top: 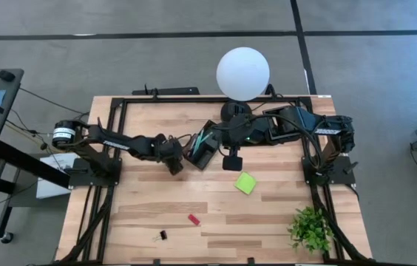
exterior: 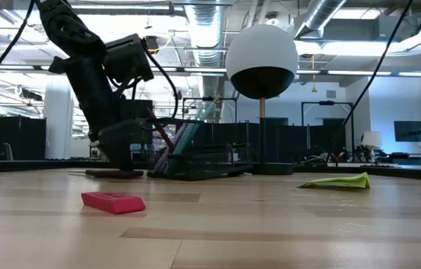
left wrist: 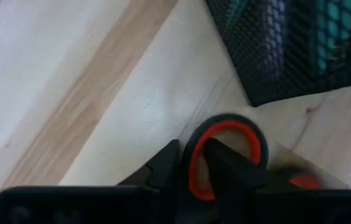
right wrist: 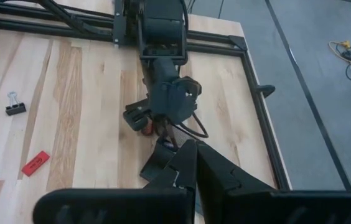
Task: Pick and place office supplies into organizer
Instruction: Put the black scissors into the black desk organizer, then put the bottom black binder clip into the black desk organizer
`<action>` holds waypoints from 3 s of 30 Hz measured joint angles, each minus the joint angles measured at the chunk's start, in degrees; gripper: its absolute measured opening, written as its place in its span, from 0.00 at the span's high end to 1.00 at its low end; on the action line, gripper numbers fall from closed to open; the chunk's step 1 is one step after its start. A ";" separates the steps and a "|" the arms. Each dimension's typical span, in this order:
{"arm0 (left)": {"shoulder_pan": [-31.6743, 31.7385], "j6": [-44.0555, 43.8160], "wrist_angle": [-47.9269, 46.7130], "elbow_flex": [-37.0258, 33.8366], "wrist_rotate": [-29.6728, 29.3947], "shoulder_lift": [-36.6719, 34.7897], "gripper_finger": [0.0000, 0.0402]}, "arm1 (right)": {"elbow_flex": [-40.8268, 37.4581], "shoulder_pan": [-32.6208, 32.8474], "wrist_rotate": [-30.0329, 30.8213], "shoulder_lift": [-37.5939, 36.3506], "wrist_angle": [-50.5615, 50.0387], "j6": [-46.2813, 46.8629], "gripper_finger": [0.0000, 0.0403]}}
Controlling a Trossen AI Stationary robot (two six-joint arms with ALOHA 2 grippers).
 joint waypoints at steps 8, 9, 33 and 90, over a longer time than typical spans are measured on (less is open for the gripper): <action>-2.80 -1.58 0.93 -0.11 0.09 -0.52 0.96 | 0.00 0.00 0.00 0.00 -0.07 0.02 1.00; -3.59 -2.46 1.11 -0.11 0.09 -0.70 0.96 | 0.00 0.00 0.00 0.00 -0.21 0.02 1.00; -26.24 -9.57 11.27 -0.22 -27.08 -21.22 0.99 | 0.00 0.00 1.51 0.00 -0.23 -1.77 1.00; -4.61 -1.38 96.97 -13.51 -15.38 4.04 0.70 | 0.00 8.26 11.98 -4.74 13.97 -12.90 1.00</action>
